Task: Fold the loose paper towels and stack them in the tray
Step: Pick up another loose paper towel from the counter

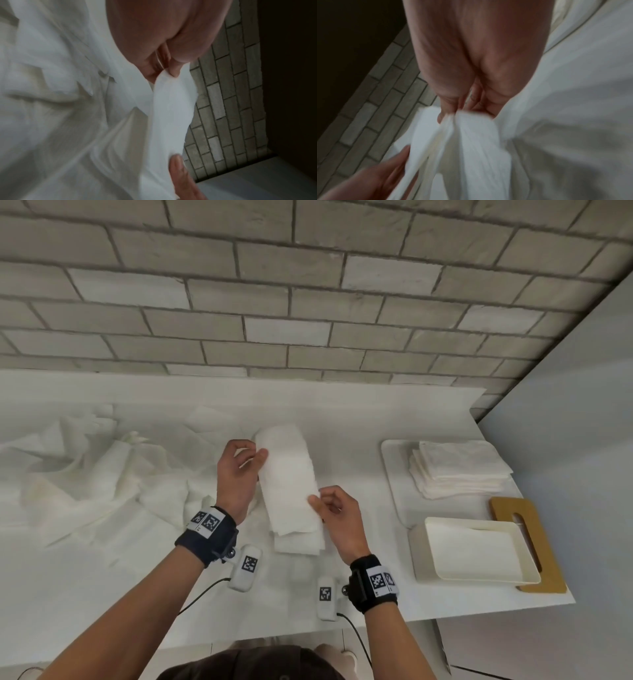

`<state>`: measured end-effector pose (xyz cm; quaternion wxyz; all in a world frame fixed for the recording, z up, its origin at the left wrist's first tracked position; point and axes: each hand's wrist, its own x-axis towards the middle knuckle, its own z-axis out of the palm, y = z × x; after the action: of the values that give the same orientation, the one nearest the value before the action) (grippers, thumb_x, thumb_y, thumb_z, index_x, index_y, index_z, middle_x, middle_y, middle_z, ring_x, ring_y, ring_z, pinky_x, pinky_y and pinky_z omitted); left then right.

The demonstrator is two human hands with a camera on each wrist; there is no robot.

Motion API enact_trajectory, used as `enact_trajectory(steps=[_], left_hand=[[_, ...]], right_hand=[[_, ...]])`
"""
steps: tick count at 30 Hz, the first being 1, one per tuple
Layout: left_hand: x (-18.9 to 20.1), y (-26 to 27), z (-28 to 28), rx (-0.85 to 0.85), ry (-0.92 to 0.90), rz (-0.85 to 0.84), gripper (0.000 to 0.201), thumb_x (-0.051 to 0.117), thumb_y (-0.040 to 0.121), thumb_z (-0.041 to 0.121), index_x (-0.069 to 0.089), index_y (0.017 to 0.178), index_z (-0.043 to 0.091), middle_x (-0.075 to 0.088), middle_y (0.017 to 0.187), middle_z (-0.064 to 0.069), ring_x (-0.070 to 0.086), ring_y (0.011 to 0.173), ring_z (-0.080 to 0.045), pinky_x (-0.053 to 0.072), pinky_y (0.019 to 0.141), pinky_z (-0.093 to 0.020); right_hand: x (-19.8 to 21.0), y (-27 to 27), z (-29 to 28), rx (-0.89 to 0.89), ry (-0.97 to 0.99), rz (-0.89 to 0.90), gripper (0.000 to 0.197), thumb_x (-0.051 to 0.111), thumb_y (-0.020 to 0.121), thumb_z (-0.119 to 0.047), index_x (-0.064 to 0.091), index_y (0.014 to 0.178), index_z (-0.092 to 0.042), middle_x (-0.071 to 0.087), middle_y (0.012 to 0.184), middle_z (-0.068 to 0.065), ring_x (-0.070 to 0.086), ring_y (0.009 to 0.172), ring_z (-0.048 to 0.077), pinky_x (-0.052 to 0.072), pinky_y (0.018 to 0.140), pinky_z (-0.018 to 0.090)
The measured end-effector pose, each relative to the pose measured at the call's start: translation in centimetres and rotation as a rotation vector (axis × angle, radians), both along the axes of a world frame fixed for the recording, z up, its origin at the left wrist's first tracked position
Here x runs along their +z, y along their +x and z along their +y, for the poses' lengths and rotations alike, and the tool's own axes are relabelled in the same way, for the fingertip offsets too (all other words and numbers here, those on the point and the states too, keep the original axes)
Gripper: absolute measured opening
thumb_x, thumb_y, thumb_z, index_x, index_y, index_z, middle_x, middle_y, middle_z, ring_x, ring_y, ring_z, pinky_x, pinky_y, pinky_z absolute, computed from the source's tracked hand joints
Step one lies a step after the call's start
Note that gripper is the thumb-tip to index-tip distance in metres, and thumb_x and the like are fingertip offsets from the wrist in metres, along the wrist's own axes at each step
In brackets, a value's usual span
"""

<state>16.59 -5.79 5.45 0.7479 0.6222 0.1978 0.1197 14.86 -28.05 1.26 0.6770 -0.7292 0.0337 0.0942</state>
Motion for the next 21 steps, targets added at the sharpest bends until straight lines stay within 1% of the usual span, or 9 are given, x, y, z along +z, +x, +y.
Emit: enact_trajectory(steps=[3, 5, 8, 9, 11, 13, 15, 18, 21], left_hand=[[-0.4, 0.0, 1.0, 0.147, 0.103, -0.01, 0.019, 0.069, 0.1, 0.011, 0.057, 0.112, 0.018, 0.067, 0.098, 0.004, 0.063, 0.082, -0.006, 0.048, 0.07, -0.032], [-0.6, 0.0, 1.7, 0.163, 0.162, -0.002, 0.02, 0.063, 0.102, 0.006, 0.054, 0.115, 0.018, 0.063, 0.092, 0.006, 0.061, 0.076, -0.001, 0.047, 0.068, -0.033], [-0.6, -0.1, 2.0, 0.078, 0.245, 0.002, 0.022, 0.058, 0.101, 0.003, 0.055, 0.112, 0.022, 0.066, 0.101, 0.002, 0.062, 0.083, -0.004, 0.047, 0.072, -0.036], [-0.3, -0.2, 1.7, 0.023, 0.286, -0.024, 0.022, 0.058, 0.101, 0.0, 0.058, 0.109, 0.021, 0.068, 0.106, 0.001, 0.063, 0.088, -0.005, 0.048, 0.075, -0.036], [0.8, -0.2, 0.4, -0.116, 0.358, -0.105, 0.024, 0.057, 0.101, -0.004, 0.067, 0.099, 0.018, 0.071, 0.107, 0.003, 0.065, 0.097, -0.008, 0.047, 0.085, -0.028], [2.6, -0.2, -1.4, -0.246, 0.388, -0.178, 0.028, 0.056, 0.102, -0.006, 0.075, 0.096, 0.014, 0.074, 0.104, 0.005, 0.067, 0.101, -0.008, 0.046, 0.089, -0.021], [4.1, 0.0, -2.7, -0.287, 0.364, -0.222, 0.03, 0.056, 0.103, -0.005, 0.079, 0.1, 0.014, 0.075, 0.109, 0.007, 0.068, 0.101, -0.006, 0.045, 0.088, -0.017], [5.0, 0.5, -3.2, -0.252, 0.271, -0.253, 0.031, 0.056, 0.104, -0.004, 0.08, 0.109, 0.015, 0.072, 0.121, 0.003, 0.069, 0.102, -0.008, 0.053, 0.087, -0.022], [3.1, 0.1, -1.2, -0.341, 0.311, -0.262, 0.031, 0.06, 0.101, -0.007, 0.074, 0.119, 0.013, 0.067, 0.128, 0.0, 0.07, 0.113, -0.016, 0.059, 0.097, -0.038]], right_hand=[[-1.4, 0.1, -1.4, -0.063, -0.042, 0.094, 0.004, 0.078, 0.098, -0.009, 0.075, 0.097, -0.009, 0.079, 0.088, 0.013, 0.069, 0.075, 0.023, 0.063, 0.082, 0.047], [-2.4, 0.2, -2.2, -0.131, -0.175, 0.095, 0.006, 0.075, 0.099, -0.008, 0.074, 0.096, -0.013, 0.079, 0.085, 0.008, 0.072, 0.074, 0.022, 0.064, 0.084, 0.051], [-2.2, 0.1, -2.2, -0.167, -0.3, 0.019, 0.006, 0.076, 0.1, -0.022, 0.071, 0.103, -0.023, 0.078, 0.097, -0.005, 0.074, 0.09, 0.015, 0.06, 0.083, 0.031], [-1.5, 0.0, -1.8, -0.15, -0.275, -0.014, 0.013, 0.078, 0.1, -0.03, 0.069, 0.109, -0.027, 0.076, 0.106, -0.008, 0.073, 0.098, 0.012, 0.056, 0.086, 0.024], [0.4, 0.0, -0.8, -0.062, -0.164, -0.049, 0.036, 0.078, 0.097, -0.048, 0.062, 0.126, -0.035, 0.072, 0.124, -0.014, 0.067, 0.117, 0.003, 0.053, 0.096, 0.021], [2.6, 0.2, 0.4, 0.055, -0.013, -0.02, 0.057, 0.079, 0.093, -0.057, 0.053, 0.141, -0.04, 0.066, 0.141, -0.017, 0.06, 0.134, 0.004, 0.049, 0.11, 0.03], [4.1, 0.4, 1.0, 0.127, 0.125, 0.03, 0.063, 0.083, 0.094, -0.046, 0.053, 0.147, -0.033, 0.066, 0.145, -0.01, 0.063, 0.136, 0.015, 0.051, 0.114, 0.041], [5.3, 0.5, 0.0, 0.133, 0.239, 0.037, 0.044, 0.081, 0.098, -0.02, 0.066, 0.139, -0.014, 0.074, 0.135, 0.007, 0.07, 0.127, 0.031, 0.058, 0.106, 0.049], [4.7, 0.1, -2.8, -0.022, 0.276, 0.046, 0.032, 0.082, 0.097, -0.018, 0.072, 0.125, -0.008, 0.077, 0.126, 0.013, 0.071, 0.123, 0.04, 0.058, 0.104, 0.058]])
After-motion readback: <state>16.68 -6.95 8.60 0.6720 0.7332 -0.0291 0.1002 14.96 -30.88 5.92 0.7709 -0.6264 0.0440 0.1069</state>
